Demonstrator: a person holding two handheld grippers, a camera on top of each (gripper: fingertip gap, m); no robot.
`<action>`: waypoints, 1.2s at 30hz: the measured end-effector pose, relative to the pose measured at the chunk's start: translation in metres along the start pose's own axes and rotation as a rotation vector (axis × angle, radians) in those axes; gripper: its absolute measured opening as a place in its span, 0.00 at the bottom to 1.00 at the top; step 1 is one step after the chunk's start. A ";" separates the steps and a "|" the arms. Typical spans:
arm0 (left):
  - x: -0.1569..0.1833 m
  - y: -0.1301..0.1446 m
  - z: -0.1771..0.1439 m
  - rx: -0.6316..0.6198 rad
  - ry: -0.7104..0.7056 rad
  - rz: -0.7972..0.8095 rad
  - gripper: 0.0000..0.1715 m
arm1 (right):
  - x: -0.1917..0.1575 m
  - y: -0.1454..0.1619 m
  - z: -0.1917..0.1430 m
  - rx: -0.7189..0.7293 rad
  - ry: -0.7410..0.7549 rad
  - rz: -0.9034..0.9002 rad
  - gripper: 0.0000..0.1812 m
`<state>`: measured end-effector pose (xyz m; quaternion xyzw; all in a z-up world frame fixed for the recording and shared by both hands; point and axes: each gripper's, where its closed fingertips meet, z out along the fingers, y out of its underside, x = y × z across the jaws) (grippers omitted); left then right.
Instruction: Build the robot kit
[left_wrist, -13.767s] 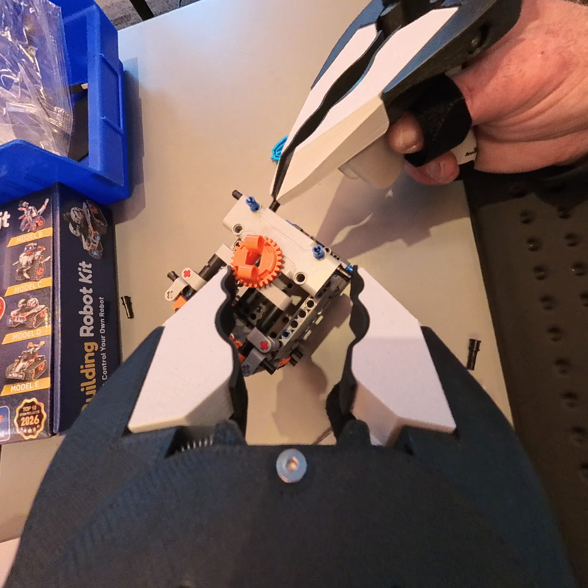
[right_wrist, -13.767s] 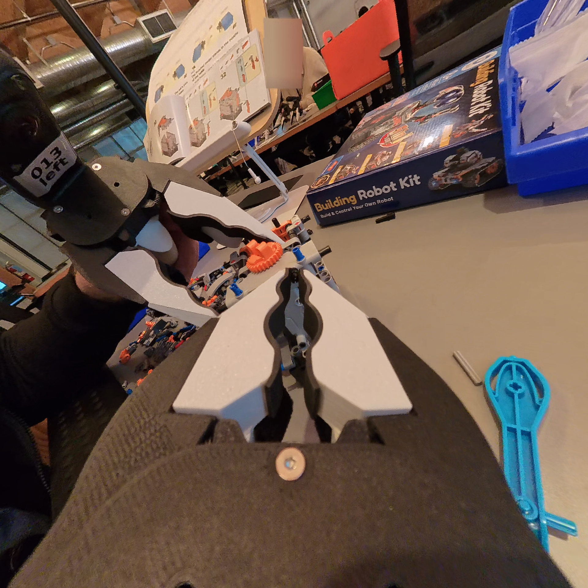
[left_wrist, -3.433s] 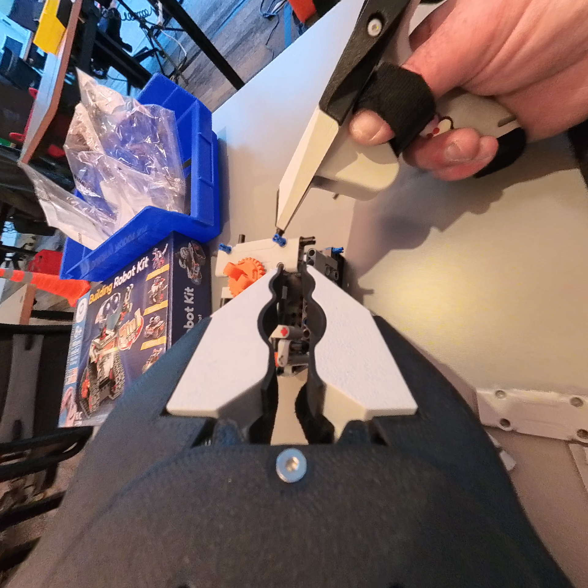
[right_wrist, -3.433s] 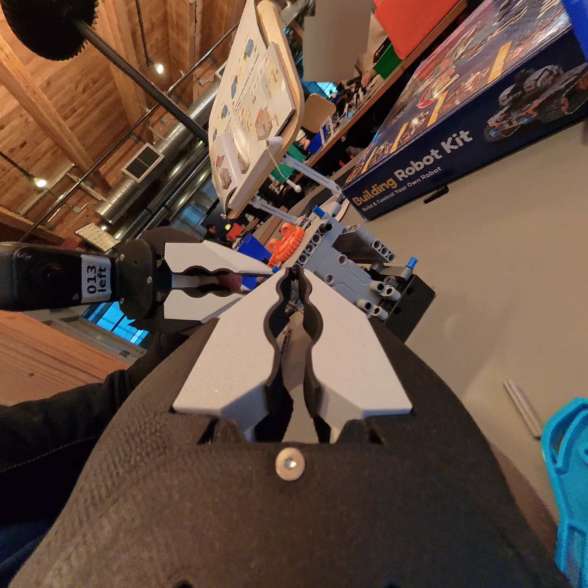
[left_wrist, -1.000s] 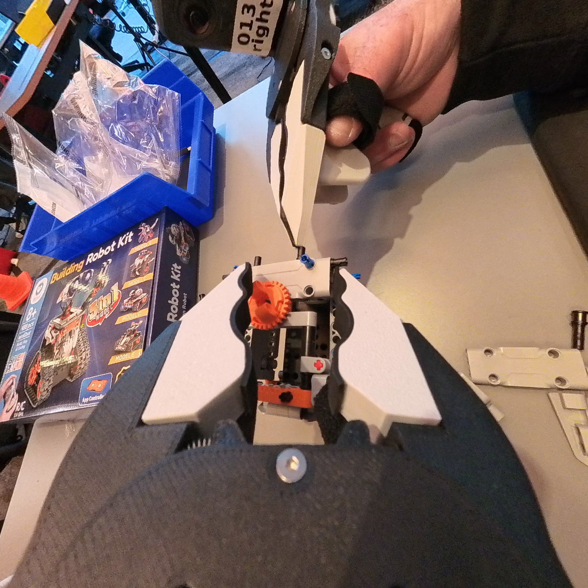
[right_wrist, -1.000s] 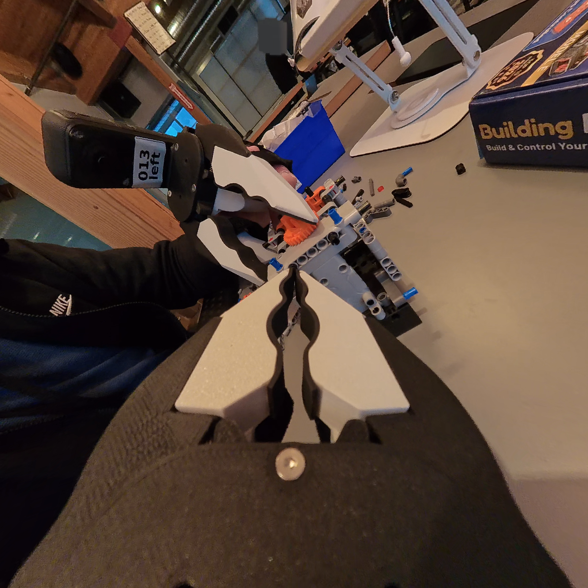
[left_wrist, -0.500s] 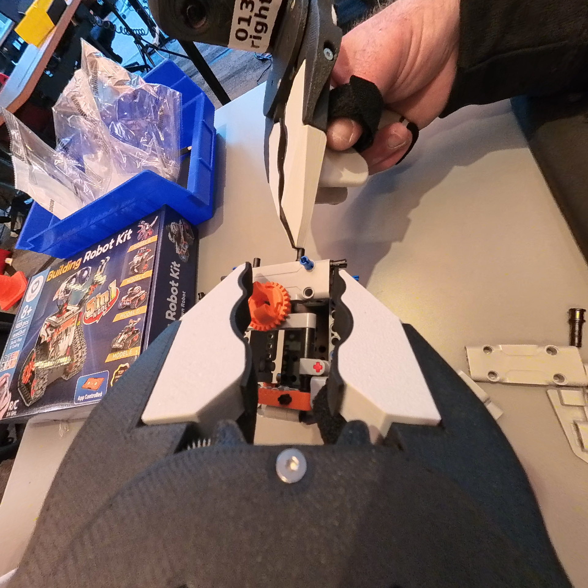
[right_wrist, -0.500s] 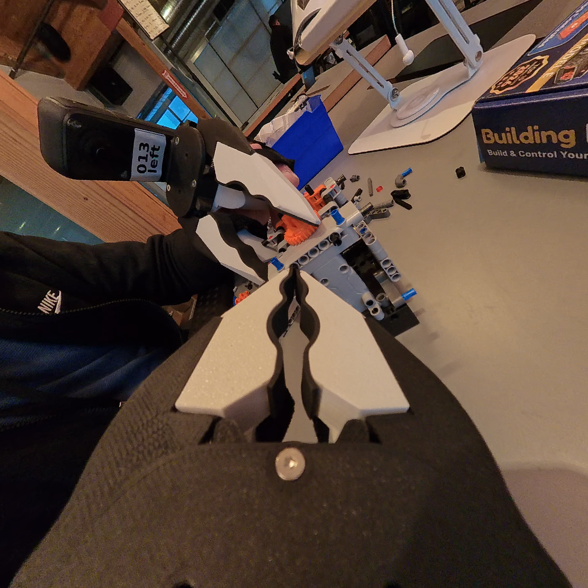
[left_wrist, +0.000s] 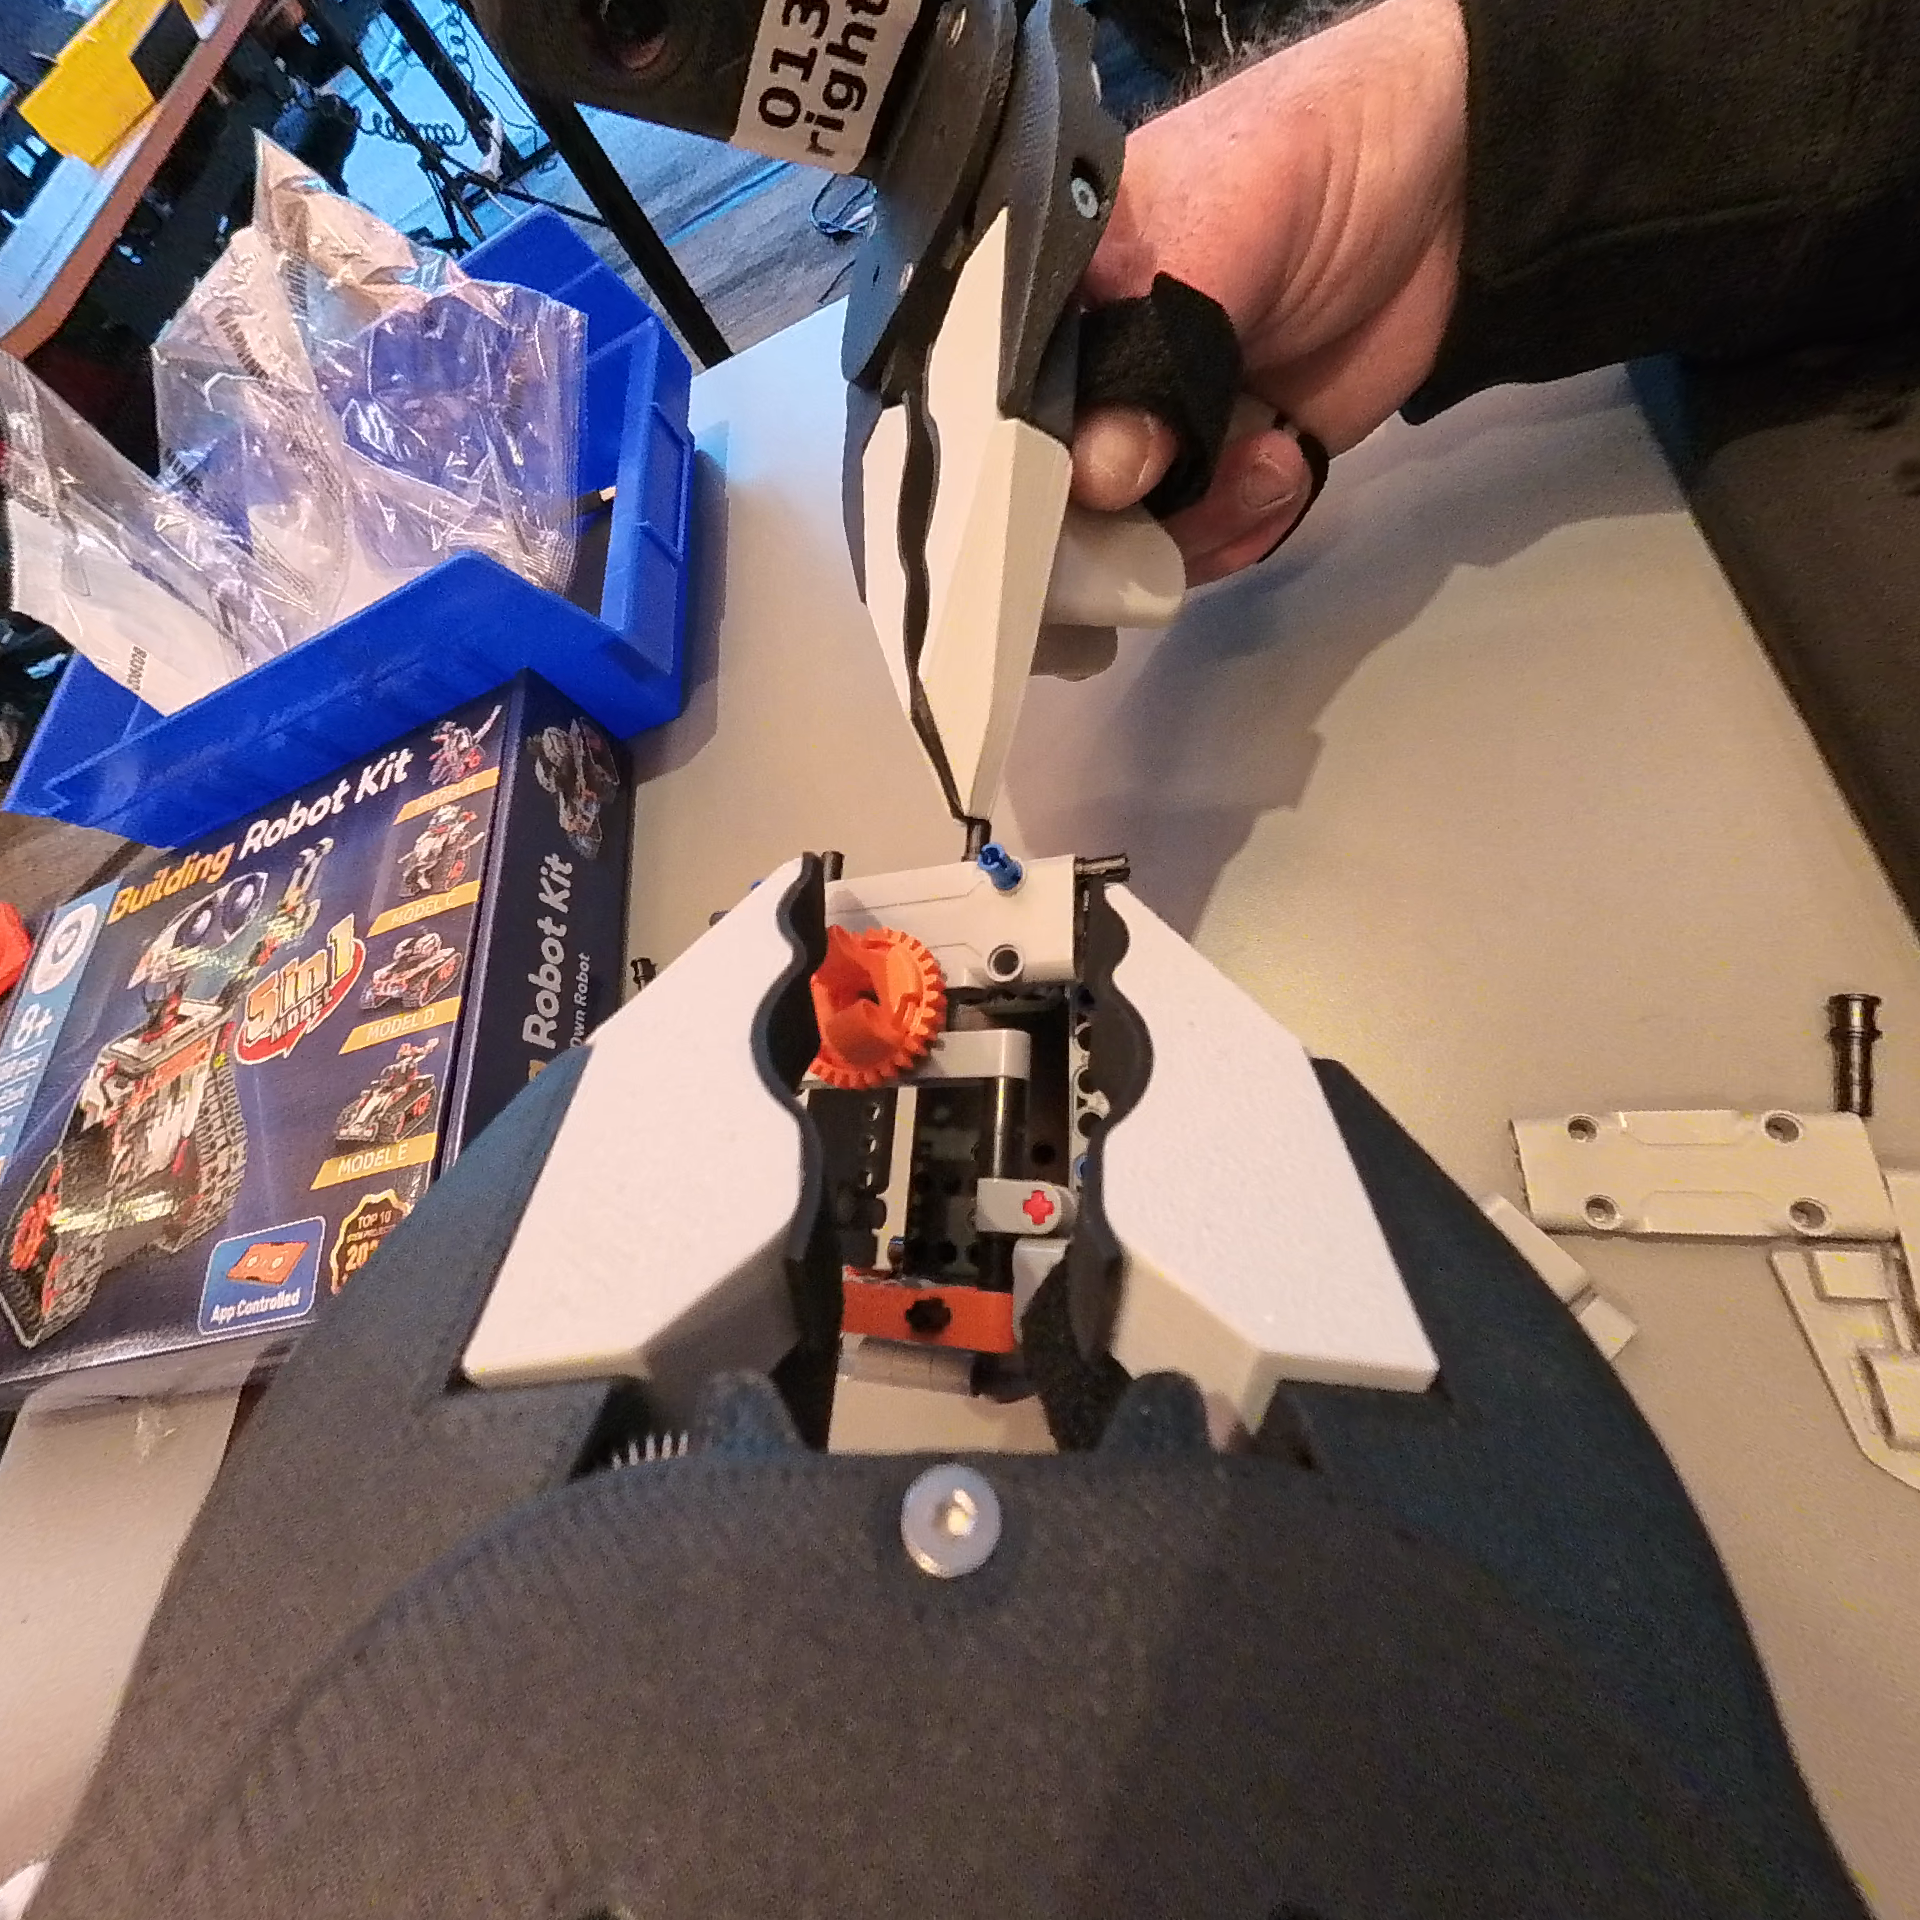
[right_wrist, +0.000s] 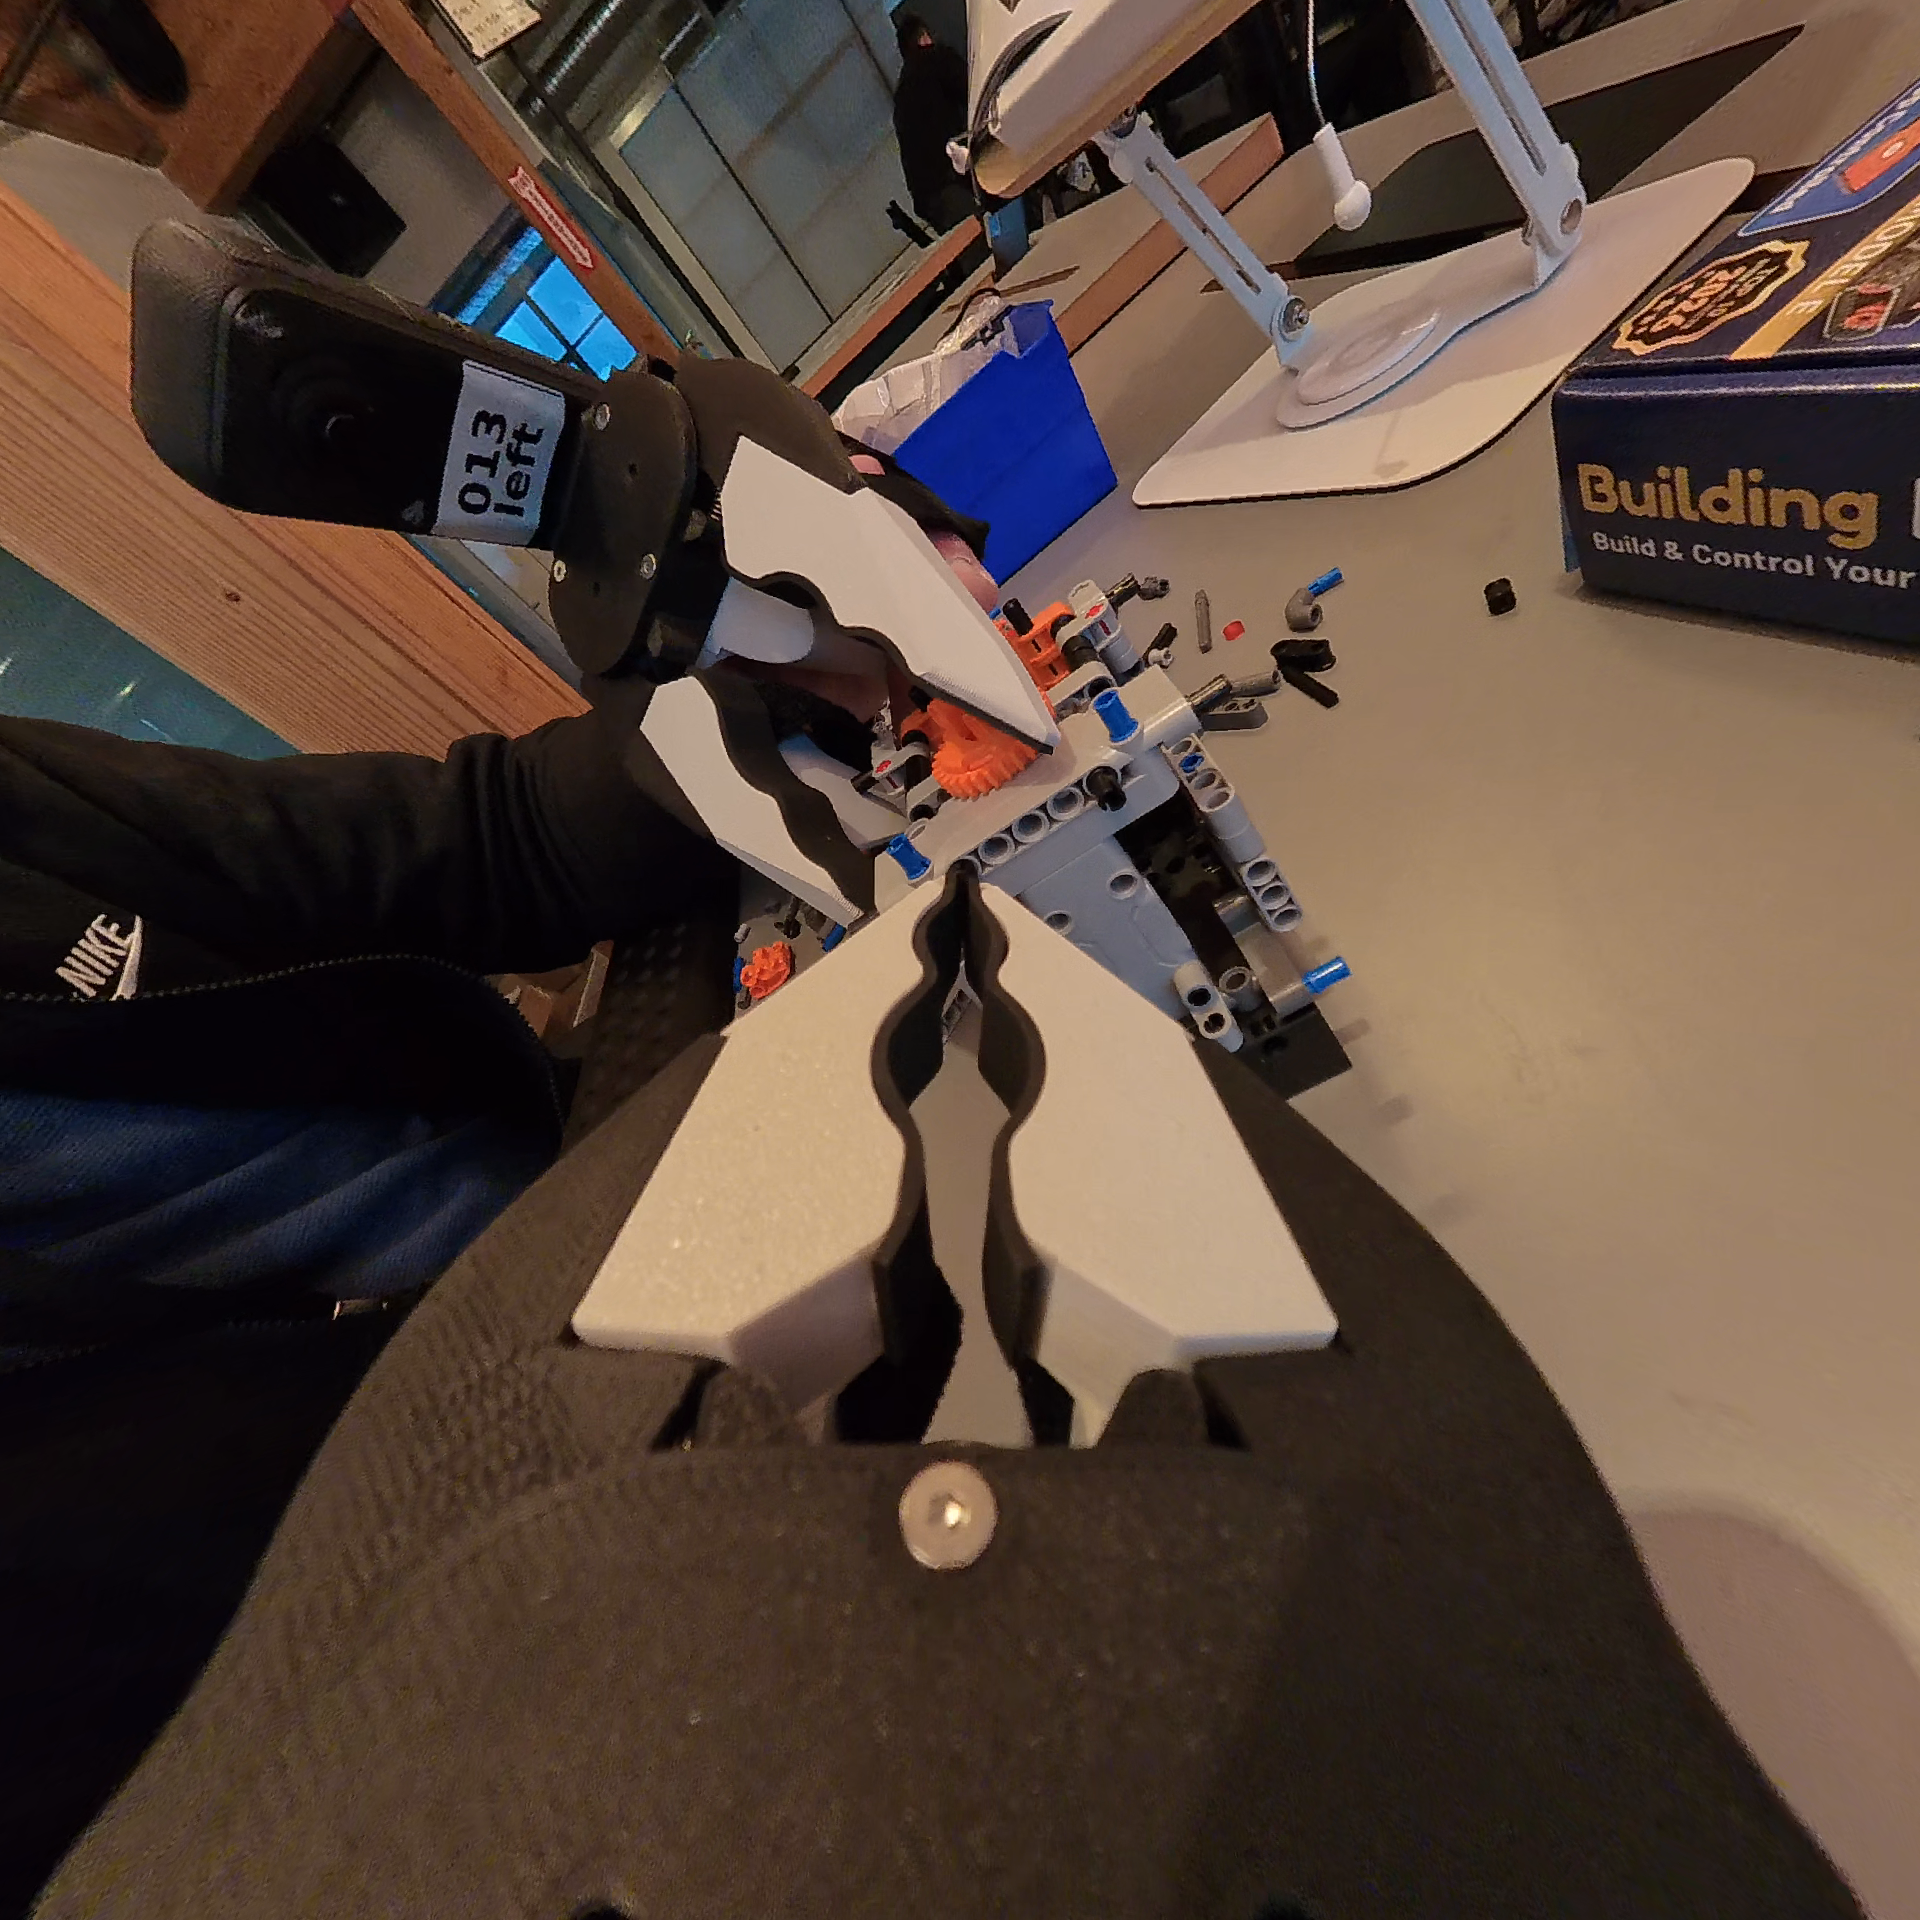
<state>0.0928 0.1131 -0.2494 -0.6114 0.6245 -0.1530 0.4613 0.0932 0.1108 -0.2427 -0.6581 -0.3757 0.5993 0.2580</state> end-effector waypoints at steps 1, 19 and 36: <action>0.000 0.000 0.000 0.006 0.004 -0.004 0.27 | 0.000 0.000 0.000 -0.001 -0.003 0.001 0.00; 0.005 0.001 -0.006 -0.052 0.028 0.023 0.28 | 0.006 -0.021 -0.005 0.101 0.118 -0.080 0.15; 0.007 0.014 -0.025 -0.148 -0.093 0.067 0.29 | 0.002 -0.043 0.046 0.016 -0.058 -0.030 0.36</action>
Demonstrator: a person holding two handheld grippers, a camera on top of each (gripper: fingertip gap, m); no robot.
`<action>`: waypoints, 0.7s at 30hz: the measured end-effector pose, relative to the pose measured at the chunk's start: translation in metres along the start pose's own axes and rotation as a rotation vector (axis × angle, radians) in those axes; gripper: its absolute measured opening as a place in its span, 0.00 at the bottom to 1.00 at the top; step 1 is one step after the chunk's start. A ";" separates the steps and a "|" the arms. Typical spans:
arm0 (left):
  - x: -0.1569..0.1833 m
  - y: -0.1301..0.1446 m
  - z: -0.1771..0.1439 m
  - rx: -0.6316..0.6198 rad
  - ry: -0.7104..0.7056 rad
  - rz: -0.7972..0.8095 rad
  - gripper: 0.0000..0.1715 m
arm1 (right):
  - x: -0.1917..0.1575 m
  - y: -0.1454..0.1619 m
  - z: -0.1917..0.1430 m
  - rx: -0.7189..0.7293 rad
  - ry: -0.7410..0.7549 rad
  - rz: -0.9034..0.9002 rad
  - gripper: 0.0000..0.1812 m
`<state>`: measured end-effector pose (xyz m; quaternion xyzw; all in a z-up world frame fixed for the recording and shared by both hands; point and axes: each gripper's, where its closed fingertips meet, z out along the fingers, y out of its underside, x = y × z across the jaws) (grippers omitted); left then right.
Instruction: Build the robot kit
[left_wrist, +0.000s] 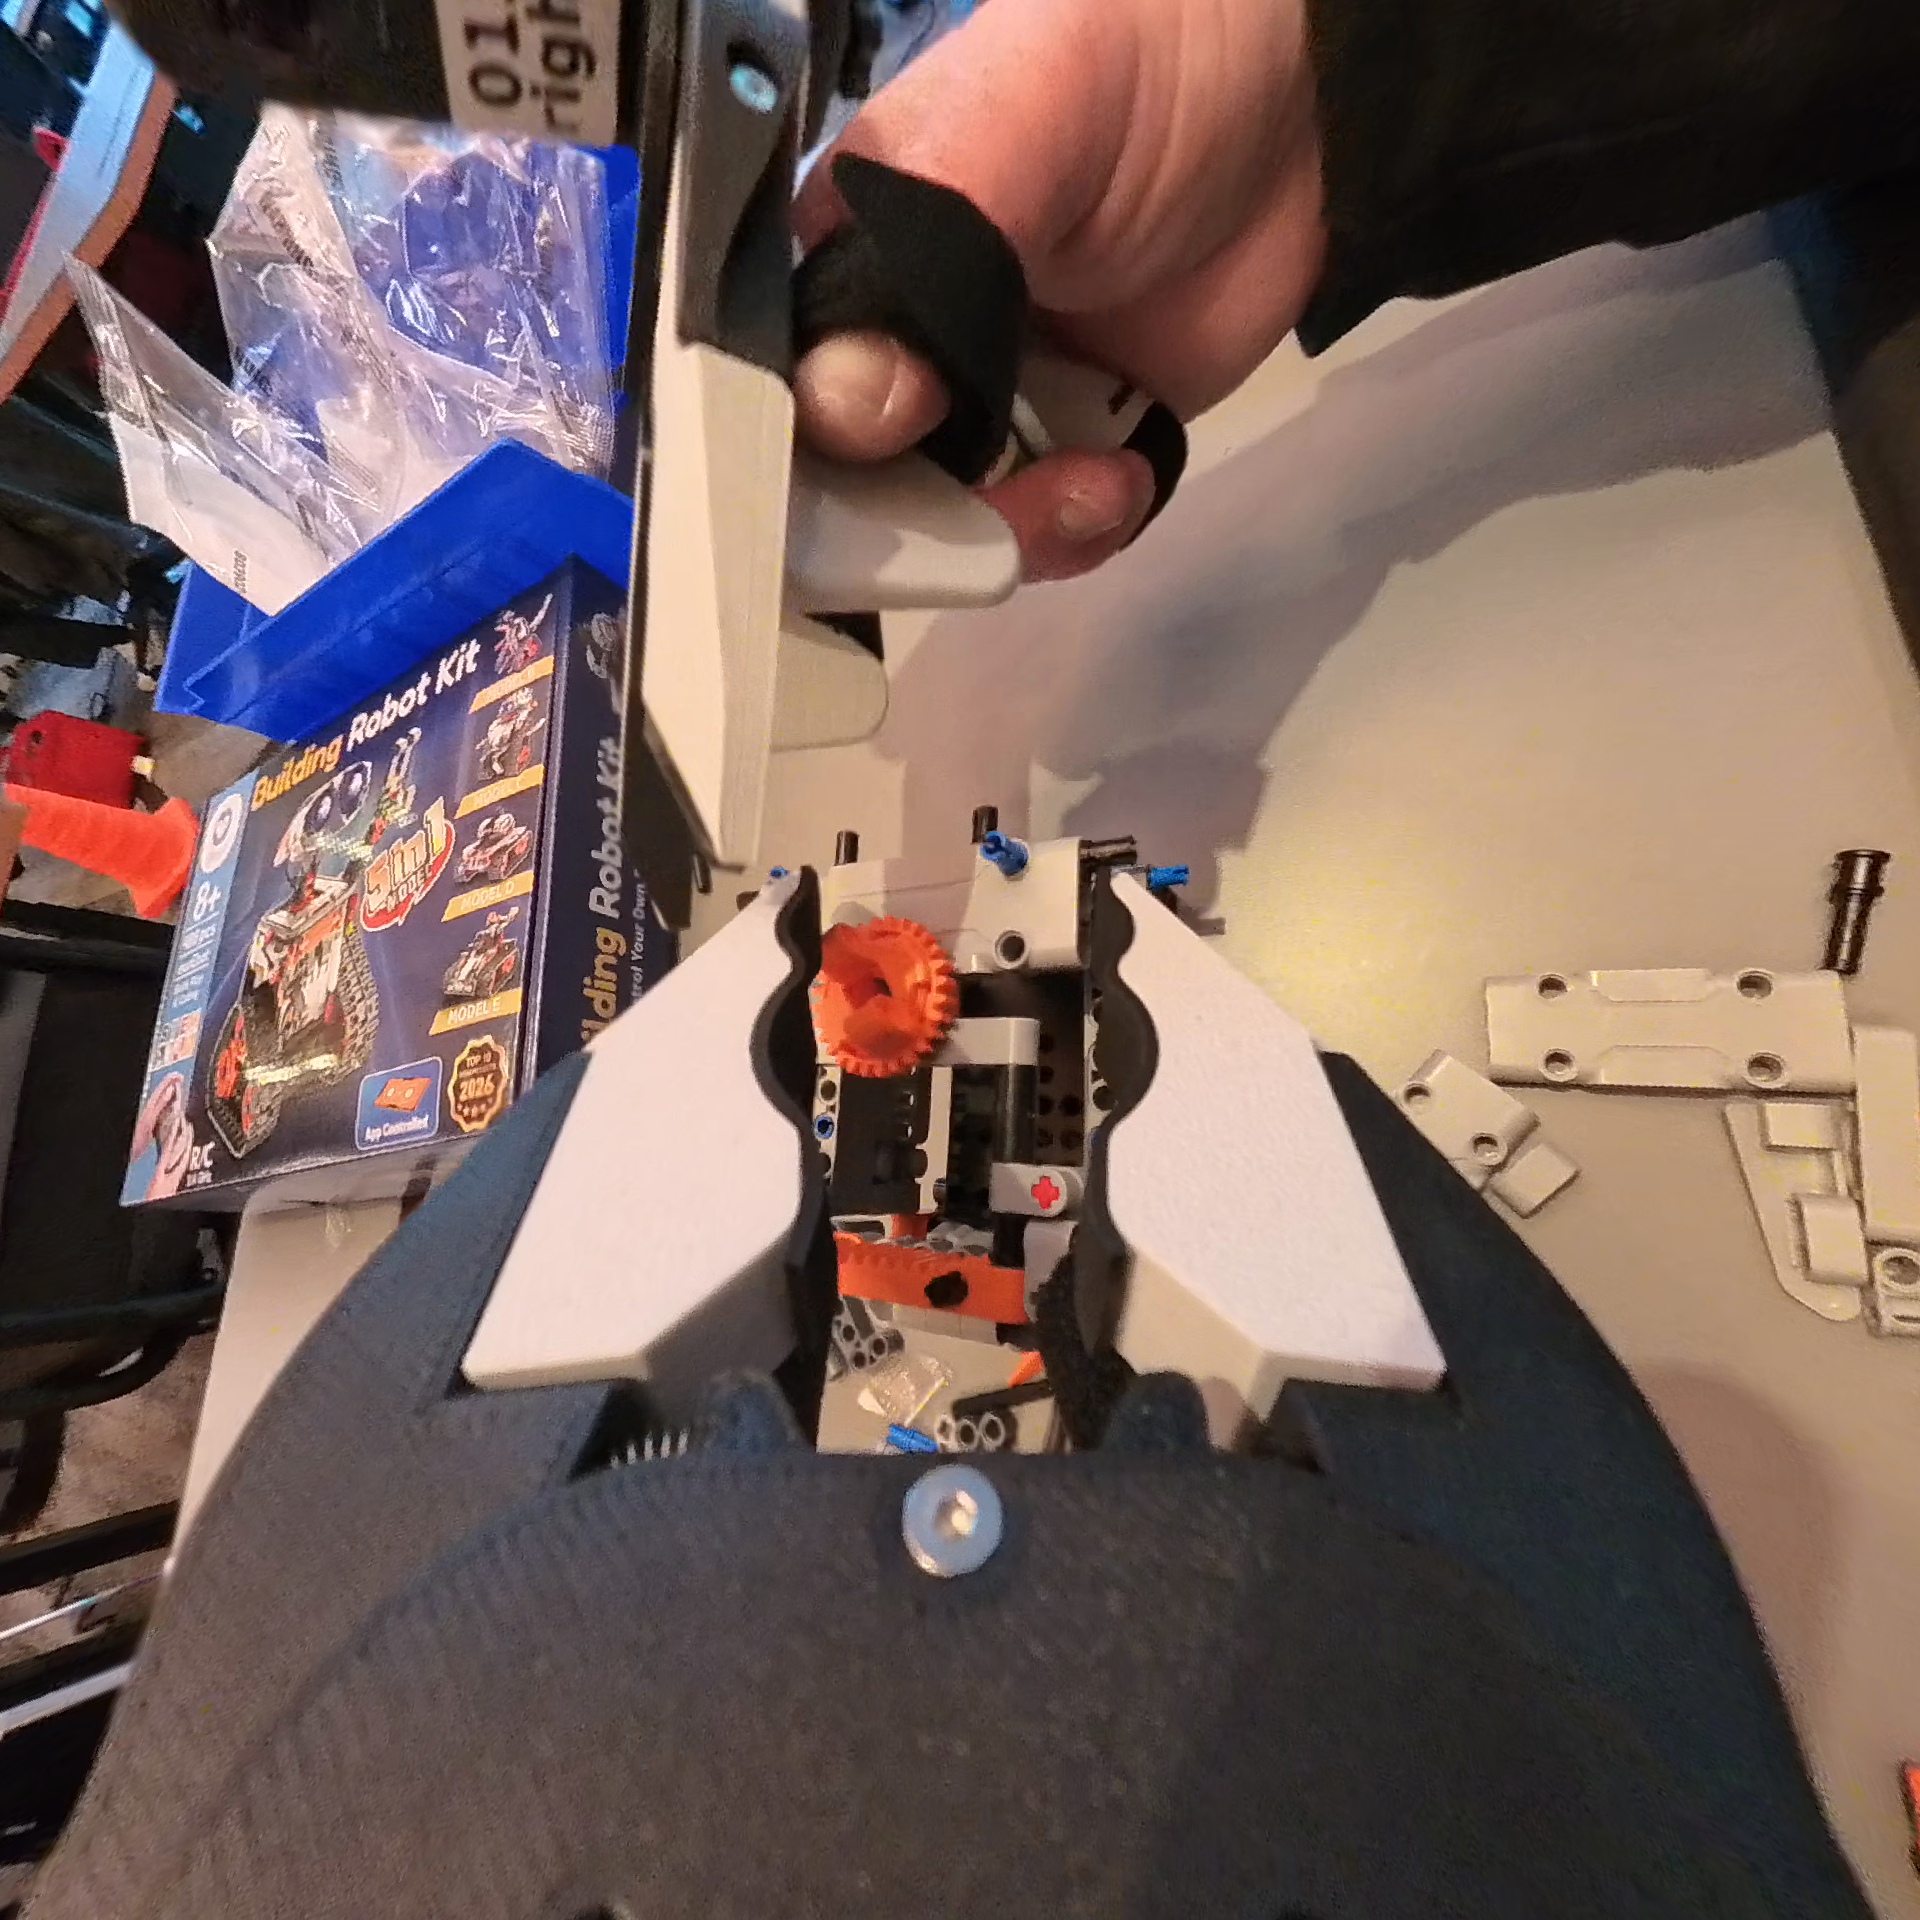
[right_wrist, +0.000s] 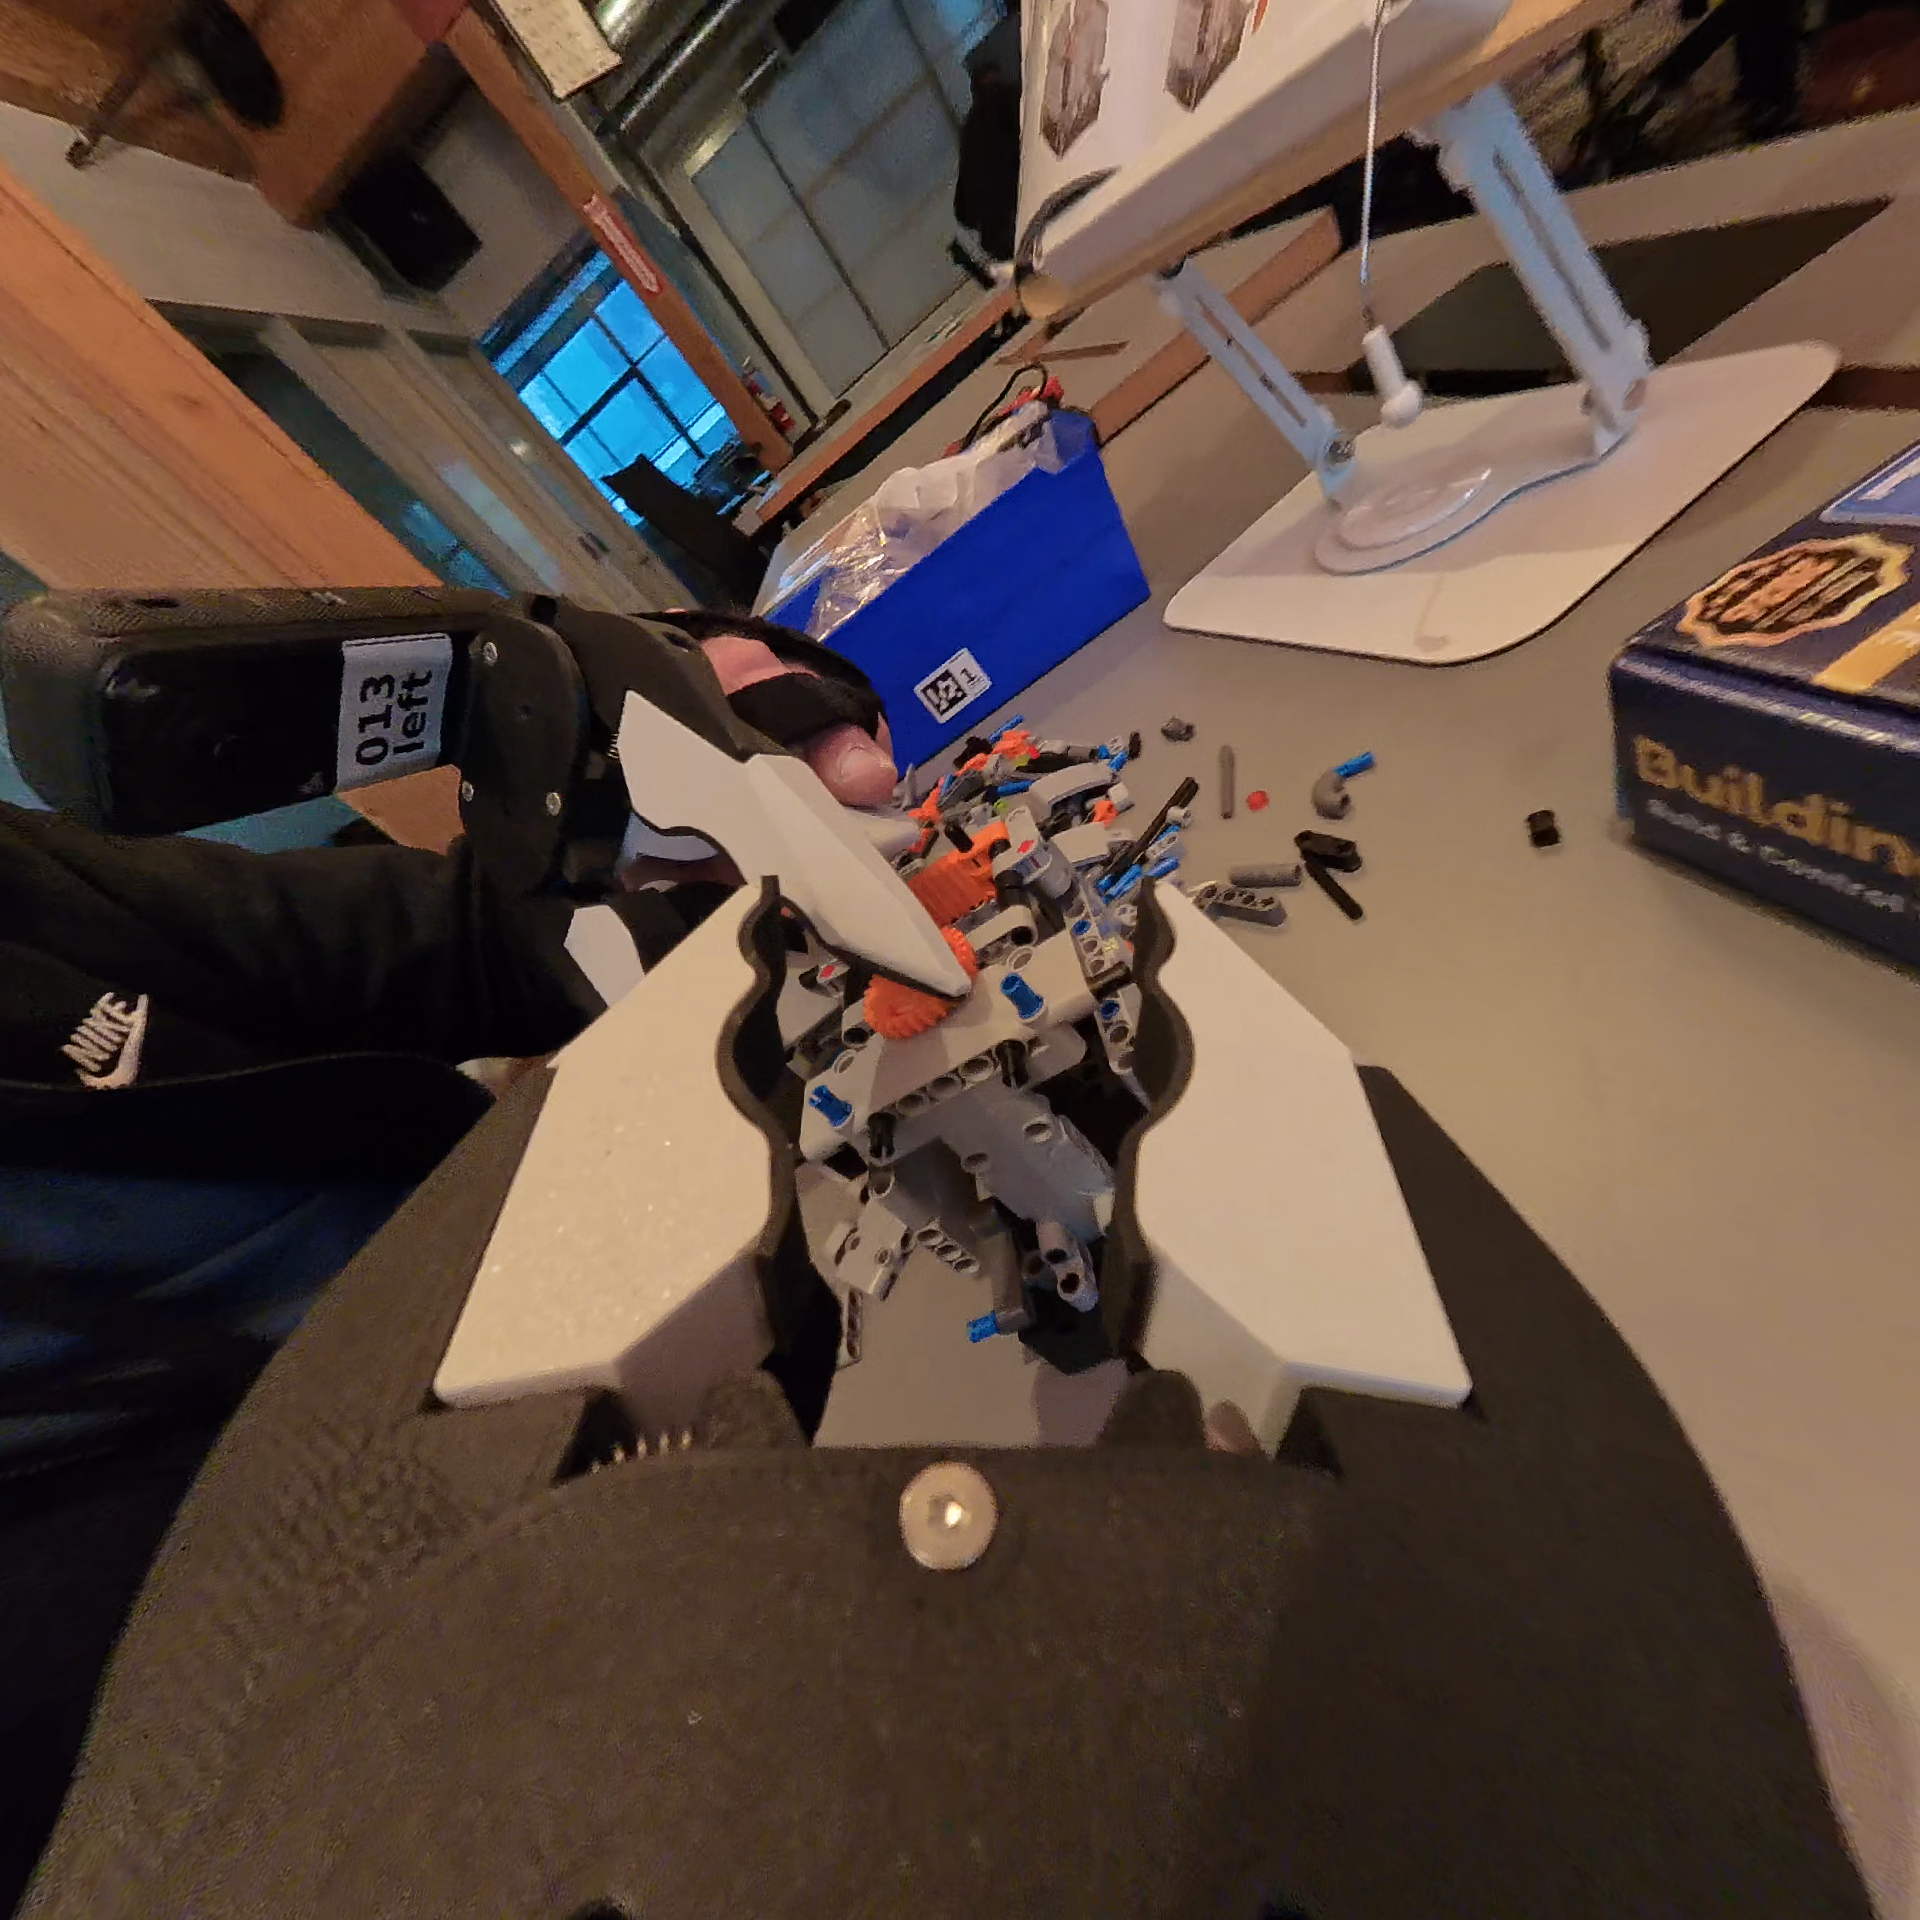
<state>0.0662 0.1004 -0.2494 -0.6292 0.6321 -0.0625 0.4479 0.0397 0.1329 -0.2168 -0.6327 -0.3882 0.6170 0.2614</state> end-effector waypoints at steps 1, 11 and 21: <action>0.000 -0.001 0.000 0.001 -0.001 0.008 0.28 | 0.001 0.002 0.004 -0.010 -0.019 0.018 0.37; -0.001 0.002 -0.001 -0.018 -0.005 0.031 0.28 | -0.018 0.006 0.003 -0.028 -0.125 0.012 0.11; 0.000 0.004 -0.010 -0.064 -0.009 0.098 0.31 | -0.018 0.001 -0.008 0.020 -0.068 0.000 0.22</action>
